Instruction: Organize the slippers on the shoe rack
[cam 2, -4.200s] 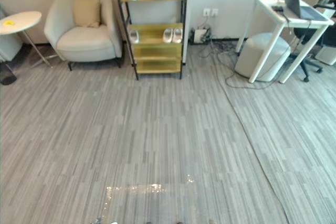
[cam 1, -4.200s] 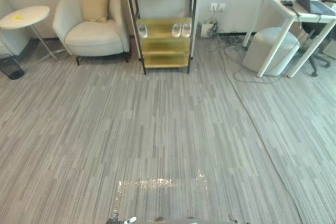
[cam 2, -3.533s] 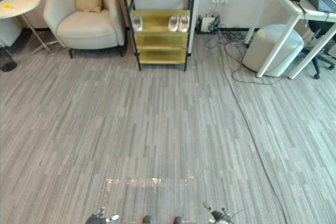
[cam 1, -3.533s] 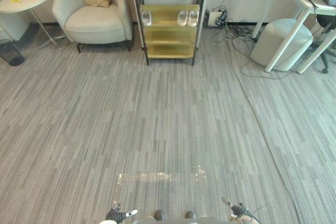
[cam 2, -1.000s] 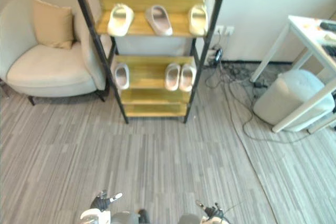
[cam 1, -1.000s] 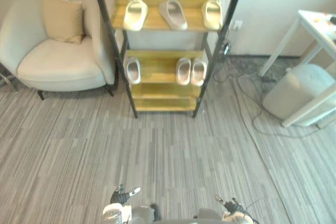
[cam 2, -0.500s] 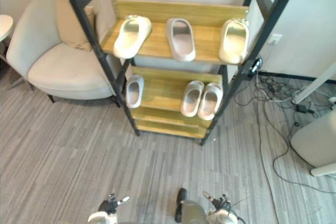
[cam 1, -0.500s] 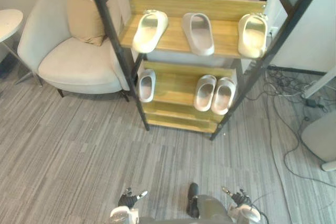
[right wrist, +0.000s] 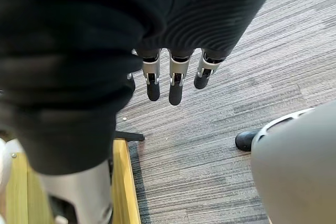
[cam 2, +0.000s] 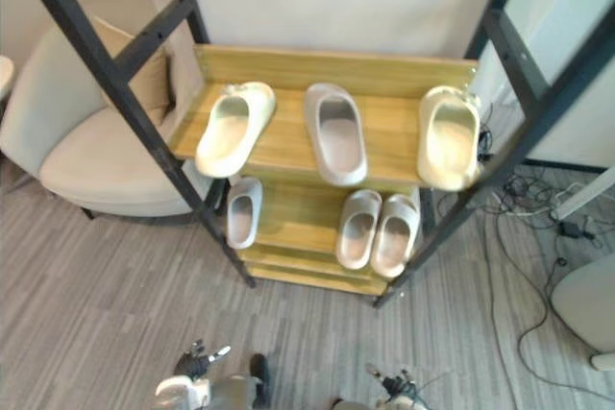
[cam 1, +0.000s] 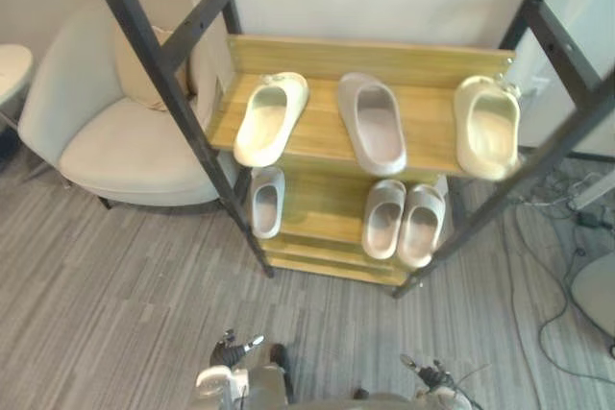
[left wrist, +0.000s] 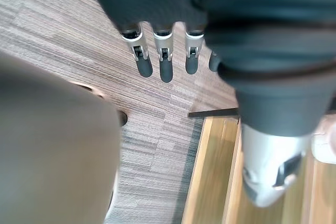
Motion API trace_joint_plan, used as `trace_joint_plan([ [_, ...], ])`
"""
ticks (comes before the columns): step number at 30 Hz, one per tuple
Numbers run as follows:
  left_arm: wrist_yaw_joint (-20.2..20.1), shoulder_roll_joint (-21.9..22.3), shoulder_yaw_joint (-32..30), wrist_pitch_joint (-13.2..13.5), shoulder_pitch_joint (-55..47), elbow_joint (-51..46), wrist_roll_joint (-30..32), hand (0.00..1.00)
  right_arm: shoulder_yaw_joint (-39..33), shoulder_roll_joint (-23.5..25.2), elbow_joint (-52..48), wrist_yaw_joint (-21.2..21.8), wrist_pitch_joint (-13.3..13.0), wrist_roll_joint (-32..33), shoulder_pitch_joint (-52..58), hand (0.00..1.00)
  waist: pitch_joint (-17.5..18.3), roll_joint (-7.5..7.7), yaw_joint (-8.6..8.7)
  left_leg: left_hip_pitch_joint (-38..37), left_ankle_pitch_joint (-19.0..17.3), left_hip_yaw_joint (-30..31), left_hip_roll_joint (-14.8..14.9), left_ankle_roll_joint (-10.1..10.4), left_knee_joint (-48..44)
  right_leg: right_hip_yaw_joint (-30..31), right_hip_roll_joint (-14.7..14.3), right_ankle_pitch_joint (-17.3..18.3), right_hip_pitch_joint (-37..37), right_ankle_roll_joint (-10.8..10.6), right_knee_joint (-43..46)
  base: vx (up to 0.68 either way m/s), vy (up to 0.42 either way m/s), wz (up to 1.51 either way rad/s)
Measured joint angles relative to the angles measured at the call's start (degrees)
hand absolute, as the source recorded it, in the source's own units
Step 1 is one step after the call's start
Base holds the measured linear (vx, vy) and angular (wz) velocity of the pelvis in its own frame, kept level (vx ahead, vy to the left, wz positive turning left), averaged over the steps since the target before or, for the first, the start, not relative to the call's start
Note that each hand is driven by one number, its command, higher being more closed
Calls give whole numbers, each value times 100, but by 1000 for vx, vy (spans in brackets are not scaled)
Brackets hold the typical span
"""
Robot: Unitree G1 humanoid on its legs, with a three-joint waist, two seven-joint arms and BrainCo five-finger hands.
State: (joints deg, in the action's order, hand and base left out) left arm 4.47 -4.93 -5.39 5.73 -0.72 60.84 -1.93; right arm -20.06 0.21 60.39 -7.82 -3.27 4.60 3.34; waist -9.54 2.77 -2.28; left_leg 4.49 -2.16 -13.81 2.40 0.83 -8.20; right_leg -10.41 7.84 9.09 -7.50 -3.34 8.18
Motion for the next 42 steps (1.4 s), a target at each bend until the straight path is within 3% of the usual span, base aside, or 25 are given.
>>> trace_joint_plan([
  [1,-3,-4,49,2,0,67,8,0,0,-37,21,0,-2,-7,-4,0,1,-63,1,-222,-155,-57,-11,-20,85,67,41,13,114,-22,416,135,169,-37],
  [5,-9,-59,307,-7,-11,175,8,0,6,-48,31,12,-9,-11,-74,0,50,-144,71,-590,-229,-152,-108,-85,438,74,346,80,815,-298,1928,114,146,-21],
  [7,-5,-74,321,-12,-18,197,-8,0,38,-58,65,11,-4,-8,-103,0,62,-148,120,-666,-238,-151,-109,-95,506,-143,410,336,927,-304,2010,118,34,8],
  [8,1,-122,386,-14,-19,219,-44,0,108,-84,102,12,-7,-8,-122,0,68,-142,138,-711,-238,-129,-83,-90,515,-205,366,481,993,-274,1777,112,-39,18],
  [9,6,-144,427,-14,-28,223,-46,0,119,-94,120,6,-11,-14,-120,0,87,-112,162,-736,-234,-99,-107,-83,502,-167,299,364,978,-211,1237,122,-70,23],
  [10,4,-181,428,-12,-49,226,-42,0,120,-89,160,9,-4,-13,-103,0,137,0,159,-741,-250,-37,-220,-56,491,-131,303,-44,982,-136,812,100,-85,23],
  [11,6,-199,430,-8,-47,231,-44,0,108,-103,180,11,-2,-5,-101,0,165,31,164,-761,-271,12,-243,-25,497,-158,325,40,928,-186,759,101,-96,10],
  [13,23,-47,425,-7,-53,298,-45,0,106,-251,274,12,9,-7,-105,0,238,-180,168,-753,-237,39,-167,33,541,-140,183,-14,723,-168,277,75,-95,-1],
  [16,16,16,423,-12,-71,356,-35,0,96,-342,334,6,10,-13,-102,0,304,-293,180,-801,-197,52,-87,96,662,-140,8,-155,592,-104,-23,34,-65,-7],
  [21,9,-17,410,-10,-73,390,66,0,111,-319,364,3,11,-14,-48,0,329,-191,186,-958,-141,51,18,183,812,-130,-166,-348,337,-33,-432,11,-52,-4],
  [31,5,-71,493,-10,-59,393,91,0,577,-390,250,-31,-27,-14,4,0,347,-138,188,-1080,-110,2,-88,152,920,-53,-108,-546,158,-98,-755,-13,21,-3],
  [34,32,-72,557,-13,-51,381,143,0,1160,-386,-768,-157,-23,-25,310,0,352,-151,191,-1077,-108,-69,-89,148,947,26,-108,-560,210,-100,-760,-17,17,-17],
  [35,35,-83,691,-12,-53,341,193,0,1418,-392,-1657,-180,-58,-245,496,0,362,-165,193,-1076,-108,-172,-88,148,978,150,-120,-584,291,-103,-768,-2,19,-28],
  [42,40,-100,893,8,-52,284,315,0,1622,-345,-4269,-174,-188,-870,1160,0,393,-114,244,-1058,-114,-300,-99,144,1004,390,-144,-748,355,-116,-961,12,3,-22],
])
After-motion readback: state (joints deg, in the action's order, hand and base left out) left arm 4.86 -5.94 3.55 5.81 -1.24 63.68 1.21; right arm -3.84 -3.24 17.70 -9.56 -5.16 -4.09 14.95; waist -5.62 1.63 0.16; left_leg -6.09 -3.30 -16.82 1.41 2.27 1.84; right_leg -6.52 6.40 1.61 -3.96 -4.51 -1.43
